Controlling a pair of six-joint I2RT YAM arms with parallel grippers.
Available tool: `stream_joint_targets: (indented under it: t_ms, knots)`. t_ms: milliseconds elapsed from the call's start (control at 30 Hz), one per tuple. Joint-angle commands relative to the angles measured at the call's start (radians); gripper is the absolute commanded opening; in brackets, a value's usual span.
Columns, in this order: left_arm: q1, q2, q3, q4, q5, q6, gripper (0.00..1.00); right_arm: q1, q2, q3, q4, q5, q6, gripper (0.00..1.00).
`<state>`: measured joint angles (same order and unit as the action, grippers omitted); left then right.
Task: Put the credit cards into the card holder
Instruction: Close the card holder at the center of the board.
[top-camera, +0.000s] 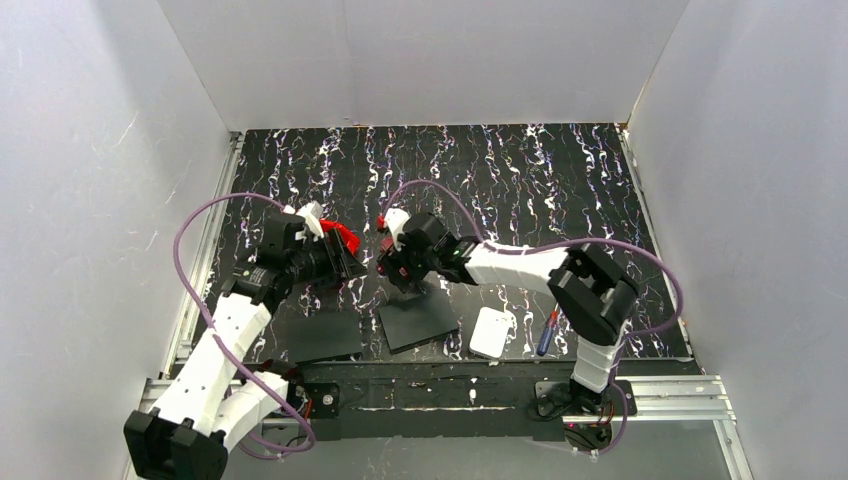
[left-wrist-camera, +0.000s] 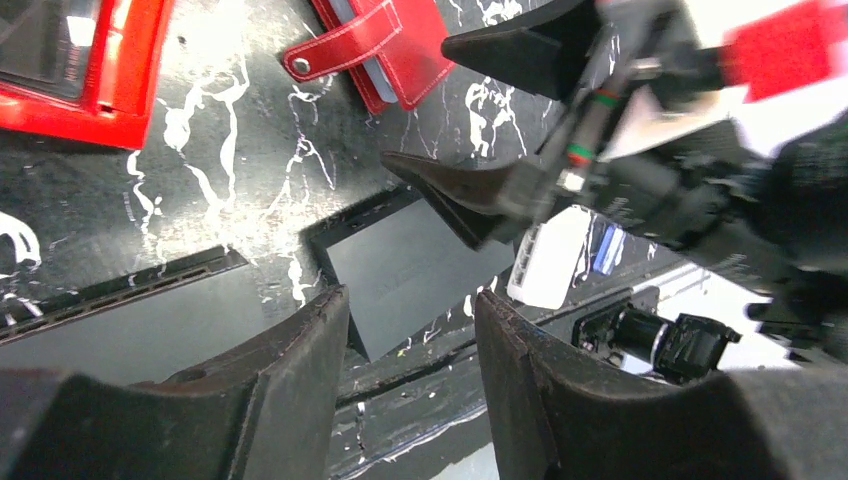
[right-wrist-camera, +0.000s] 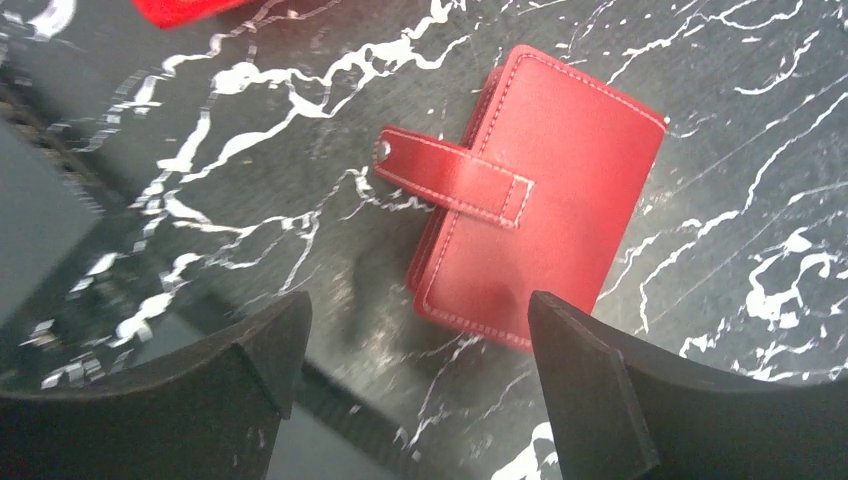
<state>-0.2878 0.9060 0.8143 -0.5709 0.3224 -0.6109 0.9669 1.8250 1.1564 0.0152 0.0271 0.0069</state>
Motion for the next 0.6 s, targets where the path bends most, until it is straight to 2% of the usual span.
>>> stream_joint_targets:
  t_ms: [0,133,233,267,300,467,567]
  knots:
    - [0.008,0.140,0.045,0.084,0.171,0.009,0.46,-0.101,-0.134,-0.002,-0.064,-0.162,0.200,0.88]
    - [-0.001,0.322,0.106,0.205,0.287,-0.029,0.39,-0.245,-0.166,-0.083,0.022,-0.311,0.363,0.85]
    - [-0.022,0.478,0.188,0.251,0.306,-0.038,0.35,-0.341,-0.117,-0.095,0.086,-0.461,0.480,0.72]
    - [-0.025,0.527,0.216,0.261,0.305,-0.050,0.33,-0.371,-0.091,-0.096,0.115,-0.517,0.525,0.63]
    - [-0.026,0.568,0.238,0.276,0.315,-0.063,0.31,-0.394,-0.068,-0.095,0.140,-0.559,0.558,0.59]
    - [-0.028,0.744,0.338,0.295,0.291,-0.046,0.19,-0.431,0.039,-0.069,0.226,-0.668,0.619,0.58]
    - [-0.029,0.842,0.365,0.279,0.302,-0.015,0.17,-0.433,0.085,-0.052,0.255,-0.691,0.642,0.60]
